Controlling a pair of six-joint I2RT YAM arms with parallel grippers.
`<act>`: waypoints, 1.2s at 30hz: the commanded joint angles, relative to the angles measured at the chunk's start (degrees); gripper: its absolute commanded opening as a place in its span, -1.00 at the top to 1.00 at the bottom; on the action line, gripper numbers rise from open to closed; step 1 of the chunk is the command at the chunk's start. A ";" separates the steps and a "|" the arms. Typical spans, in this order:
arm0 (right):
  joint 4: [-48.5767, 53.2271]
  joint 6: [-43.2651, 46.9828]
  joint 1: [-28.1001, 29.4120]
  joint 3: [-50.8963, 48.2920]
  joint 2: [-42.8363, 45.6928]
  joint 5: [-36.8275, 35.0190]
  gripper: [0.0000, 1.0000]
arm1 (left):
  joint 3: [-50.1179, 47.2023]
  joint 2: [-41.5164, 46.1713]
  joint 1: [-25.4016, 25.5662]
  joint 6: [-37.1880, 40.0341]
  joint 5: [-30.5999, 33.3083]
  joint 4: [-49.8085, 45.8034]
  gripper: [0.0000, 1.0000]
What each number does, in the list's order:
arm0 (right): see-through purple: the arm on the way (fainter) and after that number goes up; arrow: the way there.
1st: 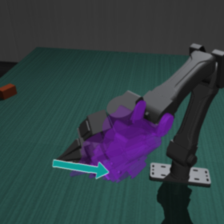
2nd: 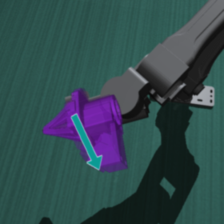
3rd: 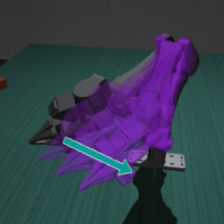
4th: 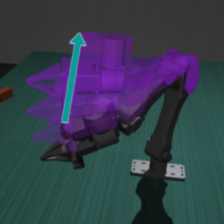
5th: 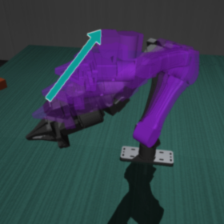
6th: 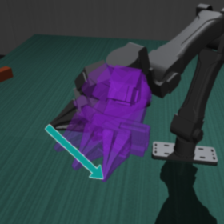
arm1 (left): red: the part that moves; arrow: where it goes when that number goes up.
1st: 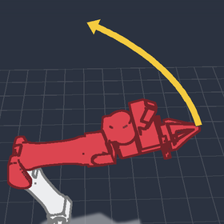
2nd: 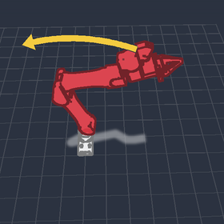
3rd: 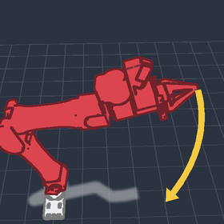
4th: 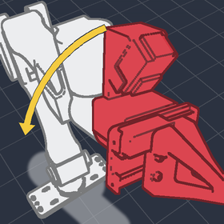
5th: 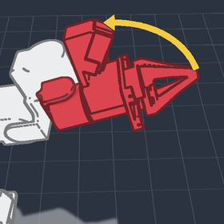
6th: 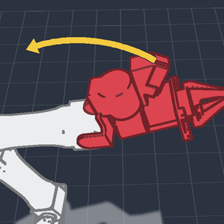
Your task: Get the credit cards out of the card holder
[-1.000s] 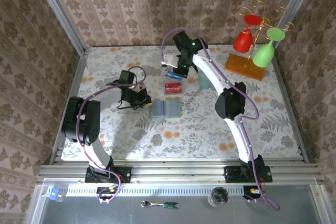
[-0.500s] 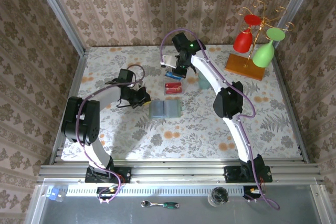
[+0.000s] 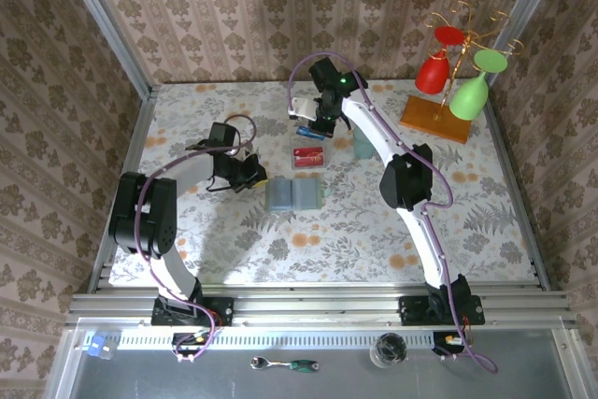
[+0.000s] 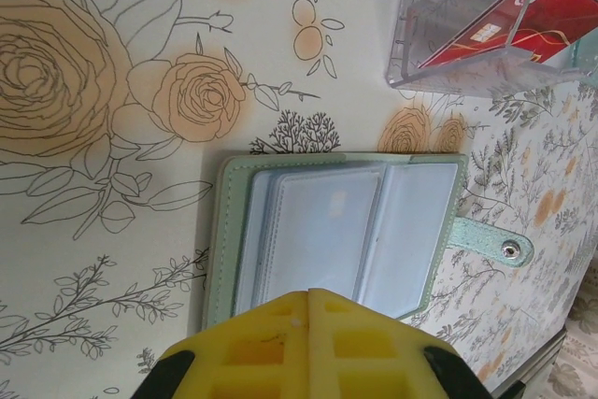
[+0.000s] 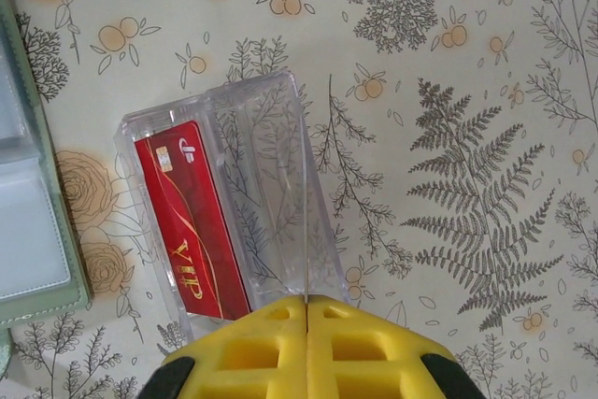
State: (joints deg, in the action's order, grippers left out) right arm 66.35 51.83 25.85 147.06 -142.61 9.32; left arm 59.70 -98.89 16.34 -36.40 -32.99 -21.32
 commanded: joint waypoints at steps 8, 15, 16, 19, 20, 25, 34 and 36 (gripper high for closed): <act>6.51 2.48 -0.18 1.57 -2.65 2.94 1.00 | 1.05 -1.39 -0.37 -0.42 -1.09 -0.43 0.87; 5.58 2.82 -0.23 1.51 -3.68 1.71 1.00 | 1.14 -1.39 -0.36 -0.42 -1.11 -0.57 0.87; 5.20 2.70 -0.18 1.56 -3.74 1.45 1.00 | 1.13 -1.44 -0.34 -0.38 -1.07 -0.57 0.87; 3.52 2.19 -0.23 1.56 -3.73 -0.25 0.86 | 1.21 -1.64 -0.41 -0.30 -1.10 -0.73 0.87; 2.43 1.70 -0.16 1.47 -3.60 -1.47 0.80 | 1.35 -1.70 -0.42 -0.42 -1.03 -0.69 0.87; -4.05 -0.01 -0.18 -0.12 -1.73 -6.88 0.62 | 1.86 -2.25 -0.35 -0.42 -1.20 -0.66 0.87; -11.50 -1.19 -0.14 -5.15 0.82 -8.85 0.59 | 2.15 -3.10 -0.39 -0.47 -1.63 -0.42 0.87; -12.18 -1.47 -0.09 -5.16 0.34 -9.45 0.59 | 2.22 -3.18 -0.39 -0.52 -1.72 -0.49 0.87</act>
State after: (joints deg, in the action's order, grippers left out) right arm 56.73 51.64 25.87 142.21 -144.90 2.04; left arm 60.34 -101.32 16.34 -36.40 -33.43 -21.28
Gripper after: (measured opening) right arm 0.206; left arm 0.067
